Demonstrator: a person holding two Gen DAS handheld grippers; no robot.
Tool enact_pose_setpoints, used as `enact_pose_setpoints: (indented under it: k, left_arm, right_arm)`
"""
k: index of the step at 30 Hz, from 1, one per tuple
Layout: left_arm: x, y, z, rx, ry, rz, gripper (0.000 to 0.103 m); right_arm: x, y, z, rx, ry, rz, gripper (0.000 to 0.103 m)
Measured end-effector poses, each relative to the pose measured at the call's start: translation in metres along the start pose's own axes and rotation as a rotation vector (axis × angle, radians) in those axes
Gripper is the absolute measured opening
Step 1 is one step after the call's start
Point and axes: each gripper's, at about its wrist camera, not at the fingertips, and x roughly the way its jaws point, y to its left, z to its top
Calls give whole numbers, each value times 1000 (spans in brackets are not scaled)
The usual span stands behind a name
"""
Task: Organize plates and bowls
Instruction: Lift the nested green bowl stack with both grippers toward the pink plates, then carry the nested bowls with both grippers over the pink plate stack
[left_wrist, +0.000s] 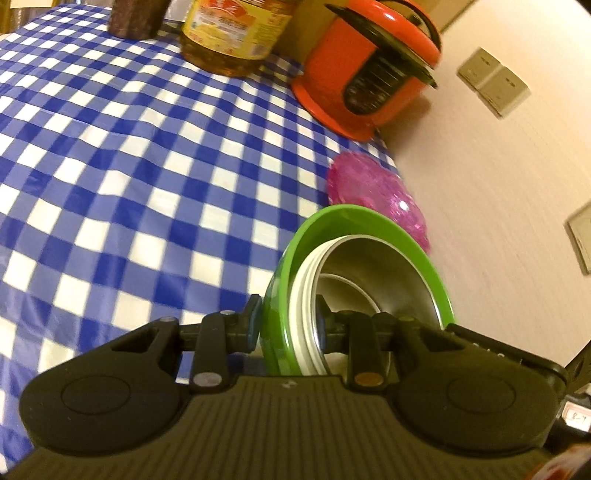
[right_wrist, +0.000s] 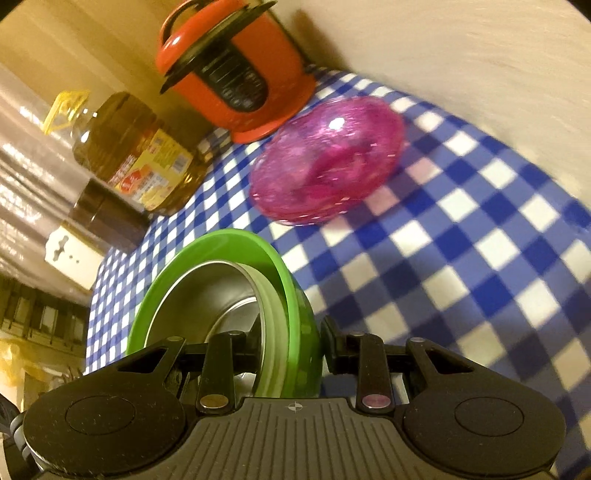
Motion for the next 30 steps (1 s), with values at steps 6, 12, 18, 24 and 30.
enact_pose_setpoints:
  k: [6, 12, 18, 24, 30]
  left_arm:
    - [-5, -21, -15, 31, 15, -12, 25]
    - [-6, -40, -25, 56, 21, -20, 25]
    - [-6, -54, -32, 76, 26, -26, 25]
    - [-5, -56, -33, 81, 28, -28, 25]
    - [-5, -57, -33, 85, 27, -27, 25]
  right_arm:
    - [-25, -17, -1, 24, -16, -10, 30]
    - [-43, -31, -2, 43, -35, -16, 30]
    - [-55, -41, 0, 57, -45, -18, 30]
    - [-58, -43, 1, 62, -47, -17, 30]
    - [-58, -44, 2, 68, -46, -13, 30]
